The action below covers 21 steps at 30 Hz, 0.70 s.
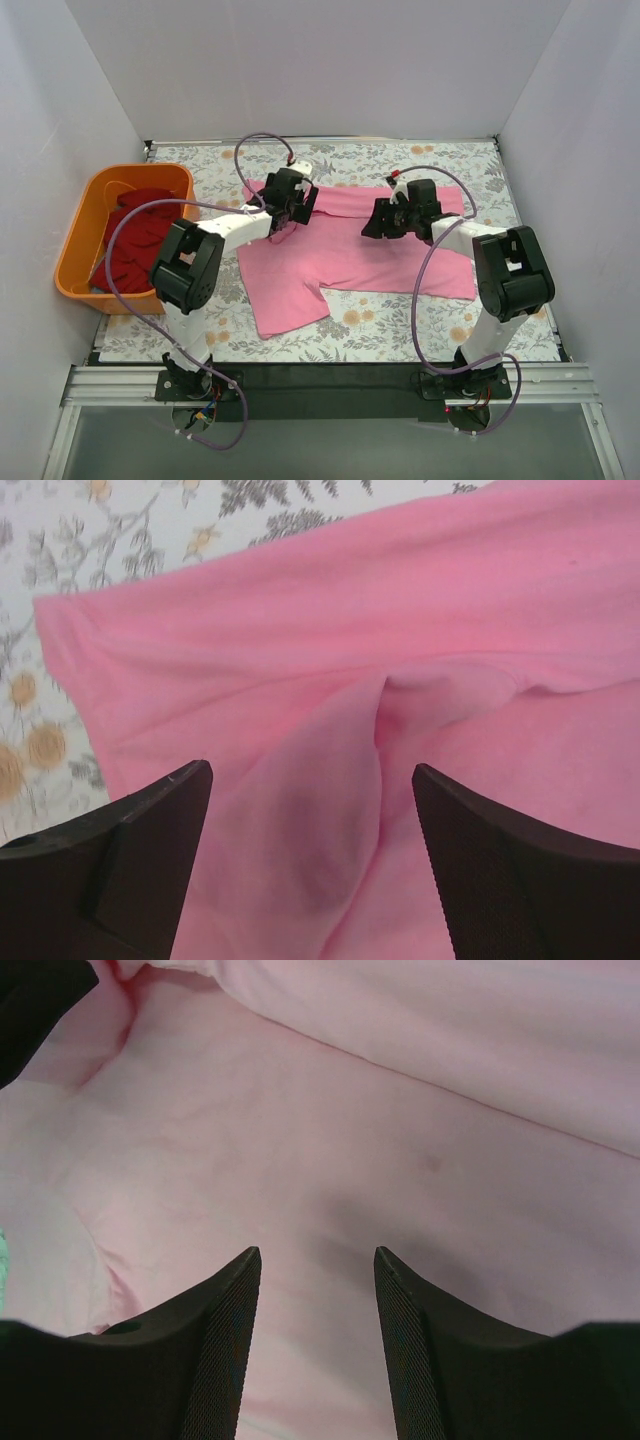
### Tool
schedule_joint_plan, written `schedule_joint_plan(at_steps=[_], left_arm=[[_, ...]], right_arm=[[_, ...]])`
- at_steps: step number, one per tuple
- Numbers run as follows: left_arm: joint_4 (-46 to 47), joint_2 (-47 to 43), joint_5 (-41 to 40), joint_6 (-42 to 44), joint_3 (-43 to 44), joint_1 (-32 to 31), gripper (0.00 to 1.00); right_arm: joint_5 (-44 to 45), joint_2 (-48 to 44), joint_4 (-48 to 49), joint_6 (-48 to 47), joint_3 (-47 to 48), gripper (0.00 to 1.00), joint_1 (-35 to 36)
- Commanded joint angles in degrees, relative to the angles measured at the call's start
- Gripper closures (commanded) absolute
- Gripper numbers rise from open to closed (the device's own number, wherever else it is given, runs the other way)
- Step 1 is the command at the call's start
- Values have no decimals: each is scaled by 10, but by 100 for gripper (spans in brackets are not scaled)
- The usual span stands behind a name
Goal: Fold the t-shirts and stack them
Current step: Fold the tshirt
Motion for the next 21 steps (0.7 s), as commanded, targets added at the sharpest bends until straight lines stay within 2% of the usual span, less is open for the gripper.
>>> schedule_joint_plan(at_steps=[1, 5, 9, 14, 21], left_arm=[[-64, -99, -36, -151, -29, 0, 23], [-95, -188, -46, -284, -109, 1, 22], [-73, -247, -40, -318, -189, 2, 22], [-28, -241, -36, -329, -239, 2, 25], [47, -193, -30, -330, -248, 7, 32]], right_arm=[[-19, 3, 27, -11, 31, 52, 21], [-35, 9, 58, 9, 37, 52, 42], [-52, 23, 98, 34, 45, 52, 62], [-58, 44, 155, 59, 58, 52, 89], [-66, 85, 225, 103, 83, 49, 108]])
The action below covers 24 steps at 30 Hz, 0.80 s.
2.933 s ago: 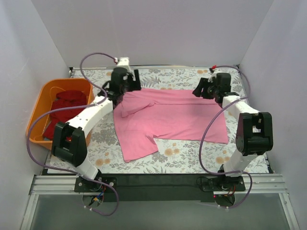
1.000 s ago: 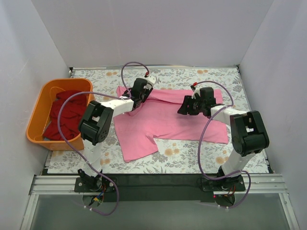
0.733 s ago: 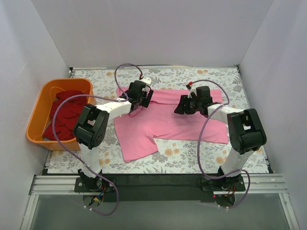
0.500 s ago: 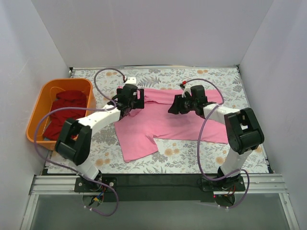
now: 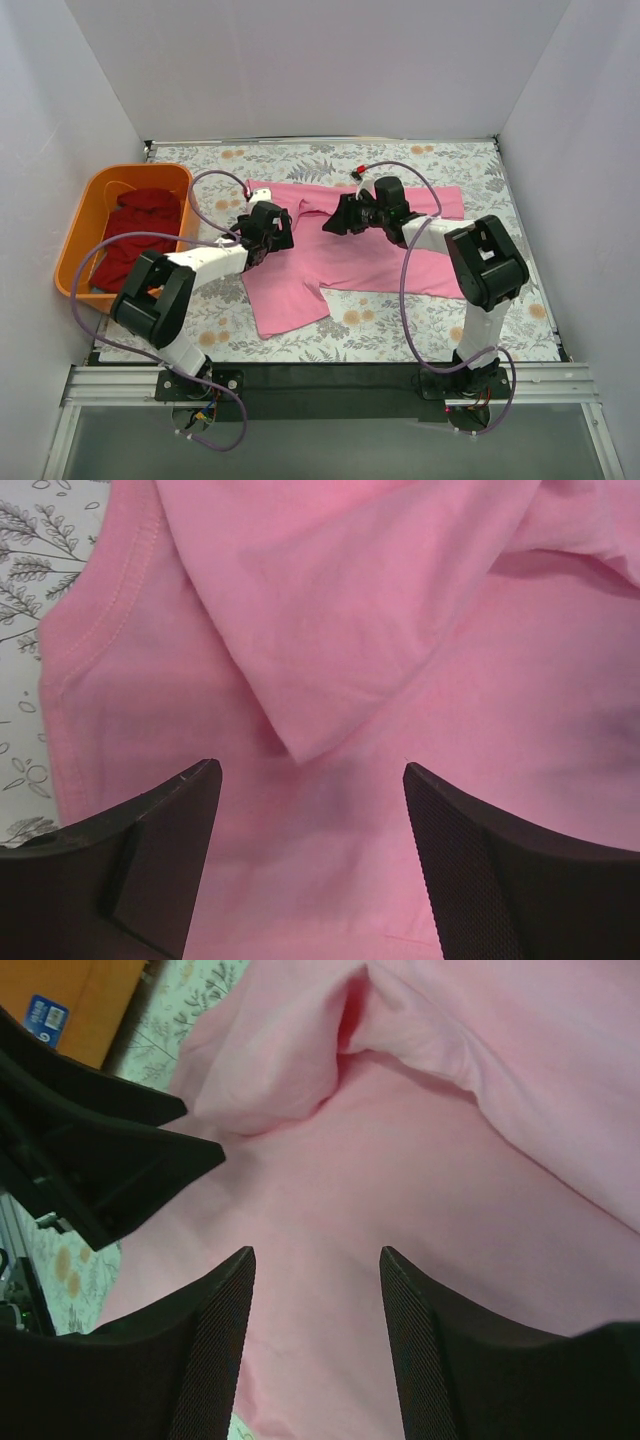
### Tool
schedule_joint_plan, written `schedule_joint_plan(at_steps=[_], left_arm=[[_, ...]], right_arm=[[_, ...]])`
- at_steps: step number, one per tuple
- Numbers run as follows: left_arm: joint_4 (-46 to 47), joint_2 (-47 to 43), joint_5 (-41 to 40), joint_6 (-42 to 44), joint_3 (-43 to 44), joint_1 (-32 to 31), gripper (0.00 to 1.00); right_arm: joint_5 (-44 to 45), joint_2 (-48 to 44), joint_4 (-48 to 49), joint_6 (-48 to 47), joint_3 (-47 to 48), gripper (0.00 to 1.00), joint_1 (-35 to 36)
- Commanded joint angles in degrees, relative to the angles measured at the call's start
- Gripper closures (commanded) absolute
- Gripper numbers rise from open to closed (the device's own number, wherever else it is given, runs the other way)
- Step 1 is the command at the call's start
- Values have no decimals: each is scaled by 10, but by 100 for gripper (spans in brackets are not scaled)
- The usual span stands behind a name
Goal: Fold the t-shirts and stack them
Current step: Fold the tshirt
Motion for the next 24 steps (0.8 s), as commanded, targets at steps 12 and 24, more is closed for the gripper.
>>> schedule_joint_plan(at_steps=[12, 24], left_arm=[[83, 49, 19, -4, 24, 5, 60], [9, -8, 45, -9, 98, 7, 100]], right_arm=[[-23, 87, 164, 121, 61, 47, 11], [-44, 173, 255, 199, 112, 49, 17]])
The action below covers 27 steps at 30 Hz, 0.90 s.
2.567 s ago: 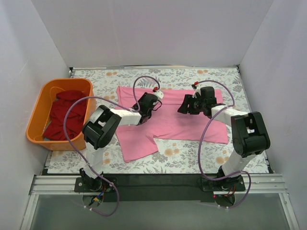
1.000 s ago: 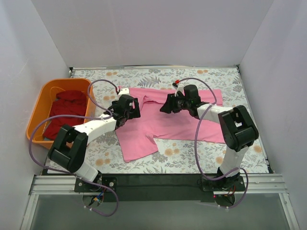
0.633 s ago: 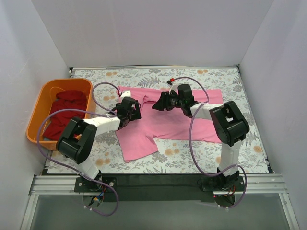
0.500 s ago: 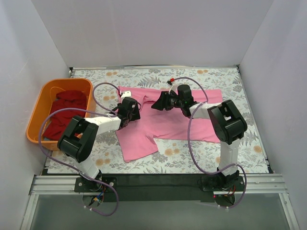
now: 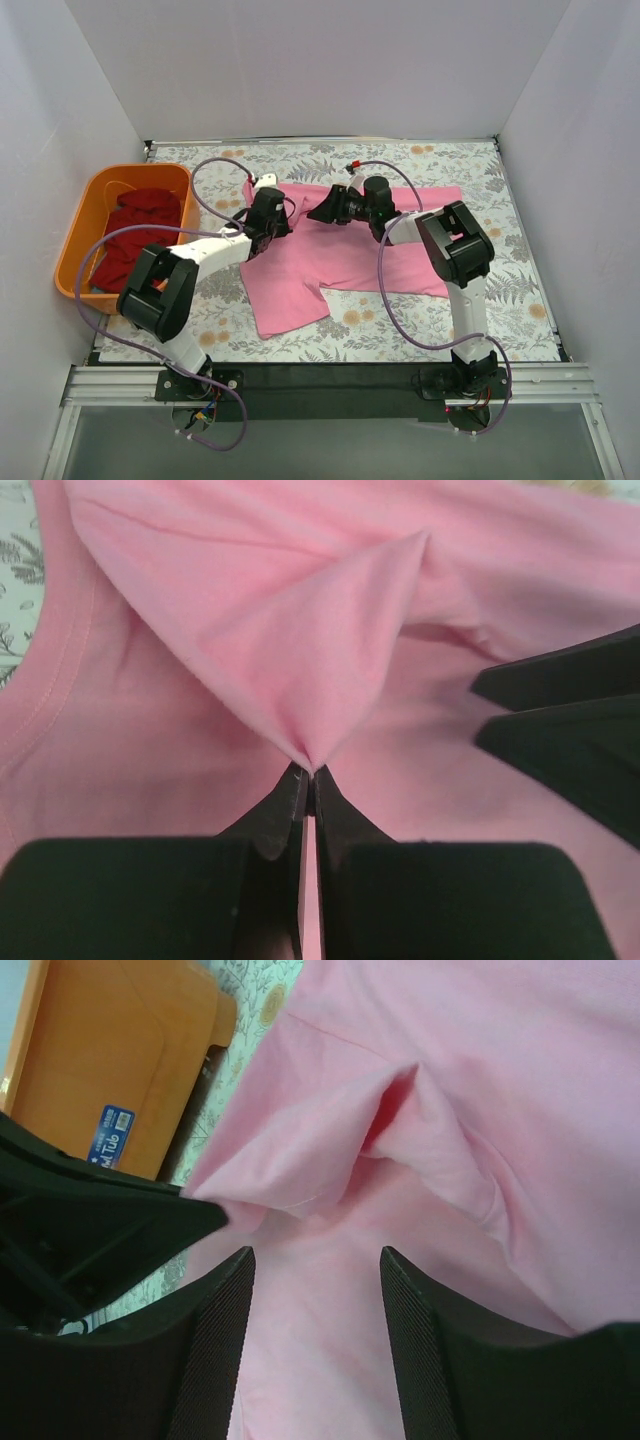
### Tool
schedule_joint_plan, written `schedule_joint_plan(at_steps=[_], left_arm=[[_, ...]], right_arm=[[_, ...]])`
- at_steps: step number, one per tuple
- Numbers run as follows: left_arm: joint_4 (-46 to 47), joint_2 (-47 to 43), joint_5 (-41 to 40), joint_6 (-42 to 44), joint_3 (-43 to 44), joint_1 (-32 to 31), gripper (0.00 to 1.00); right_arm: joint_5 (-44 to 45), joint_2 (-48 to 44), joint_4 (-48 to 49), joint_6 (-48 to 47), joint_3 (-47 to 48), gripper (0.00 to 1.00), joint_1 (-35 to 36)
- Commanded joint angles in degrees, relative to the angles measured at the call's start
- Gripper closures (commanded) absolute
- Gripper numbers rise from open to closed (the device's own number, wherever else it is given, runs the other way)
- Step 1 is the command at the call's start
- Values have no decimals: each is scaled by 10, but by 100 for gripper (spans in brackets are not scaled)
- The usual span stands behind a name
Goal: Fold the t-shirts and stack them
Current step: Fold the tshirt
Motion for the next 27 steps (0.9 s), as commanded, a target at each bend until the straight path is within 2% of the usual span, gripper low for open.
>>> schedule_joint_plan(at_steps=[1, 6, 14, 18, 27], left_arm=[[-37, -58, 12, -14, 50, 5, 100], [-81, -78, 48, -65, 78, 19, 100], [-101, -82, 104, -132, 75, 50, 100], [-101, -86, 115, -138, 76, 57, 100], [-103, -90, 126, -138, 68, 61, 100]], right_arm=[[-17, 21, 67, 37, 26, 51, 6], [-24, 36, 101, 62, 28, 54, 13], [-17, 67, 180, 120, 25, 54, 20], [19, 72, 191, 146, 11, 53, 21], [137, -10, 162, 122, -98, 52, 21]])
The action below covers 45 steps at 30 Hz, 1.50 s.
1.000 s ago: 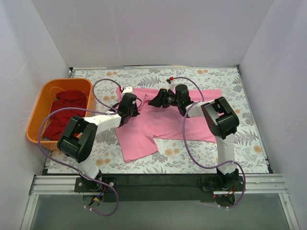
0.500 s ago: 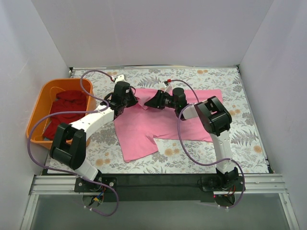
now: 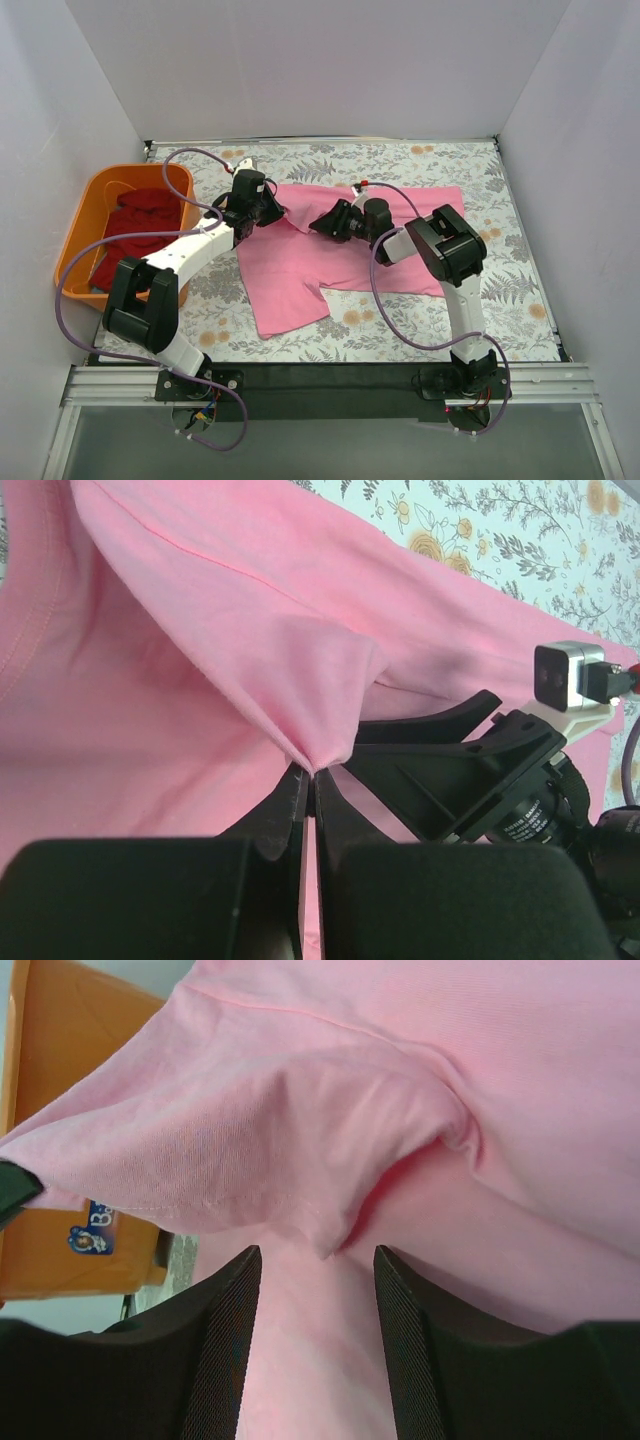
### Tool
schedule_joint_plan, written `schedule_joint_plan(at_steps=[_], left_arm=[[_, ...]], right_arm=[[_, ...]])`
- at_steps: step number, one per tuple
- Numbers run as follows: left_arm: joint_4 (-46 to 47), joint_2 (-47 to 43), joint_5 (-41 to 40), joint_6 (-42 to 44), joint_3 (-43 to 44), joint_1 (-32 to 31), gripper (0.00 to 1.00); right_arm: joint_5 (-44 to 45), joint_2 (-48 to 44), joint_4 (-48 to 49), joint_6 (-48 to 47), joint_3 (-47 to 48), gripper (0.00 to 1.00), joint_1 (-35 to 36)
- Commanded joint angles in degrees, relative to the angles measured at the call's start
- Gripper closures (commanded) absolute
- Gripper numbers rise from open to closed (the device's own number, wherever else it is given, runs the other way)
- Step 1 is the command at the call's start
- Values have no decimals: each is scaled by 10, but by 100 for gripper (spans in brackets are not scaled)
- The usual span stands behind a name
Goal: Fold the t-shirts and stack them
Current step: Fold the tshirt
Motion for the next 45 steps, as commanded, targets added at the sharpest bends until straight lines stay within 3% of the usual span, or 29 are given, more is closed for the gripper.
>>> schedule_joint_plan(at_steps=[1, 14, 28, 40, 44, 45], left_arm=[[-3, -30, 13, -5, 0, 5, 100], [-3, -28, 22, -5, -1, 5, 100], [-4, -27, 22, -6, -3, 5, 100], [-3, -27, 21, -5, -7, 10, 100], [-3, -28, 17, -6, -12, 12, 100], [-3, -28, 16, -5, -13, 12, 100]], right_arm=[[62, -50, 11, -11, -21, 52, 2], [46, -4, -9, 0, 40, 54, 7], [72, -7, -52, -5, 39, 57, 11], [41, 17, -56, 0, 67, 68, 14], [37, 10, -56, -7, 64, 79, 14], [40, 6, -57, -9, 59, 86, 14]])
